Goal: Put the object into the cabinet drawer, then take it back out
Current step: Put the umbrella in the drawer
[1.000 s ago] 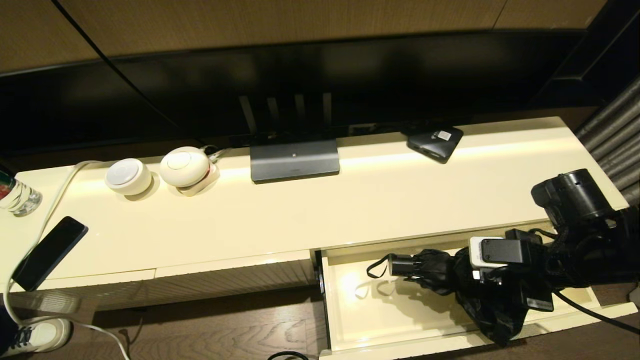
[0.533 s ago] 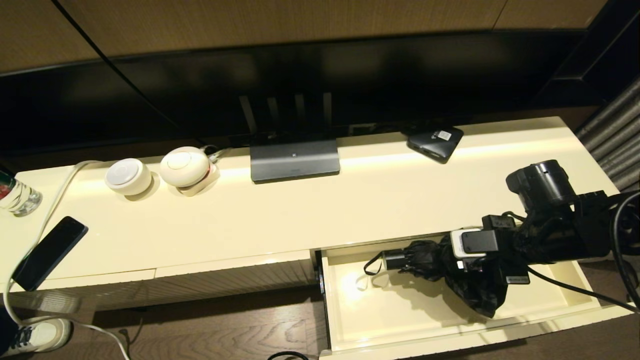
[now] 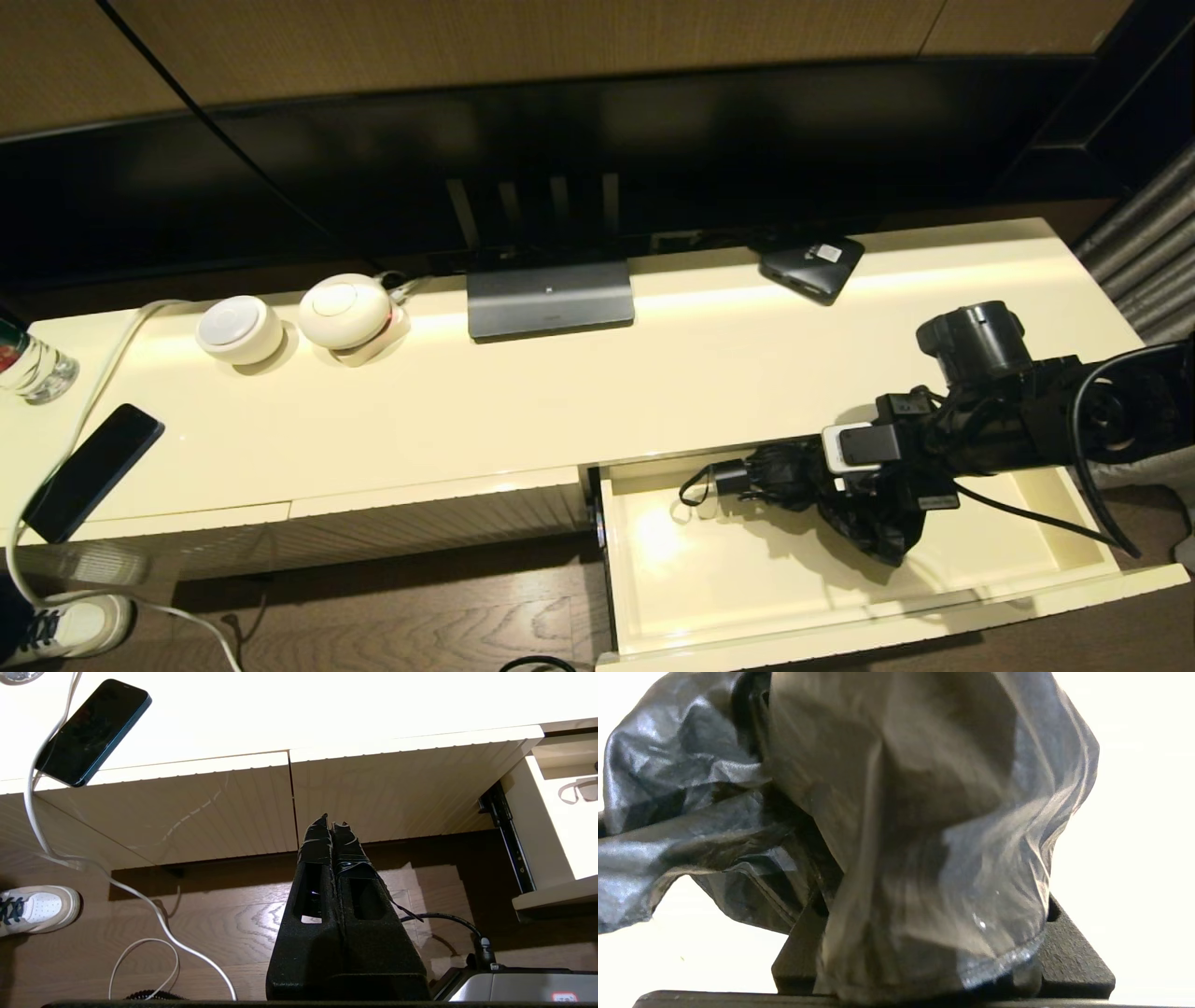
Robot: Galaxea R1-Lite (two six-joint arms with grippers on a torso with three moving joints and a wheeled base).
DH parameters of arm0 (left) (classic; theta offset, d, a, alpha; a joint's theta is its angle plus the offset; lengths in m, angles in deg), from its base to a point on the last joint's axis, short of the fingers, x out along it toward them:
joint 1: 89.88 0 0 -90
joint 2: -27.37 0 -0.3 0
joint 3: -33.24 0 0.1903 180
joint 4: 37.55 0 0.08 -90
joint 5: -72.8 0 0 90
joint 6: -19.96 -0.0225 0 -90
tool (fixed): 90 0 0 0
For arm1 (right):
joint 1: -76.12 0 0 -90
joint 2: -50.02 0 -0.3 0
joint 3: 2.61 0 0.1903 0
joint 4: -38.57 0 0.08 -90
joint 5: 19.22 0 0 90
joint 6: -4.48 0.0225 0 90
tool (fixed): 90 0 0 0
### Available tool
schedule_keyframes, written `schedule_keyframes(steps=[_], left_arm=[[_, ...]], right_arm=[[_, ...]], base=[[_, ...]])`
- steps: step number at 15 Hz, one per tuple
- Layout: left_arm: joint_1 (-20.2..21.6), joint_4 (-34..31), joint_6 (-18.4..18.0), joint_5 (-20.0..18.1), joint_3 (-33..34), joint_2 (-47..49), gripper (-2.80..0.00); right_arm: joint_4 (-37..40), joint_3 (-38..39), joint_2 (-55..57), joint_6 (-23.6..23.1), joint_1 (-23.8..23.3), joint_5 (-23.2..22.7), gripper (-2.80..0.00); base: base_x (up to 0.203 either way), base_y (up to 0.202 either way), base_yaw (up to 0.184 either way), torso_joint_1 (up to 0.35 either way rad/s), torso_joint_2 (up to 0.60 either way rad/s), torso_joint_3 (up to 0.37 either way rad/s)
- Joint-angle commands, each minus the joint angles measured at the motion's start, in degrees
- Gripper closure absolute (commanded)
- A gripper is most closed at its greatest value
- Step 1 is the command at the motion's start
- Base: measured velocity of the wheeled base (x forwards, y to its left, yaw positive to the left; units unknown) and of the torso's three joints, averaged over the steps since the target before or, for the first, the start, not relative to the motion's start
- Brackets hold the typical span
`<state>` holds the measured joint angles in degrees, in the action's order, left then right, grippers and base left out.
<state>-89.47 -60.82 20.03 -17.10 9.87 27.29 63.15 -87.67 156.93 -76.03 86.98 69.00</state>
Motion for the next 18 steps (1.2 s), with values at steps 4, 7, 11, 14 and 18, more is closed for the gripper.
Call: schedule_keyframes(steps=[4, 7, 11, 14, 18], left_arm=[[0.02, -0.01, 0.01, -0.01, 0.18, 0.07, 0.0], [0.02, -0.01, 0.01, -0.01, 0.18, 0.07, 0.0], [0.02, -0.01, 0.01, -0.01, 0.18, 0.07, 0.0], [0.02, -0.08, 0.01, -0.01, 0.18, 0.07, 0.0], [0.02, -0.01, 0.01, -0.01, 0.18, 0.07, 0.0]], right_arm=[[-0.54, -3.11, 3.47, -0.12, -1.16, 0.11, 0.0], [-0.66, -3.67, 3.05, -0.01, -1.28, -0.07, -2.8], [-1.91, -4.13, 3.12, -0.09, -1.28, -0.24, -2.8], [-1.82, -4.0, 3.01, 0.07, -1.22, -0.26, -2.8], [-1.29, -4.42, -1.34, -0.04, -0.79, -0.6, -2.8]], base=[[0.0, 0.0, 0.0, 0.0, 0.0, 0.0], [0.0, 0.0, 0.0, 0.0, 0.0, 0.0], [0.0, 0.0, 0.0, 0.0, 0.0, 0.0], [0.0, 0.0, 0.0, 0.0, 0.0, 0.0], [0.0, 0.0, 0.0, 0.0, 0.0, 0.0]])
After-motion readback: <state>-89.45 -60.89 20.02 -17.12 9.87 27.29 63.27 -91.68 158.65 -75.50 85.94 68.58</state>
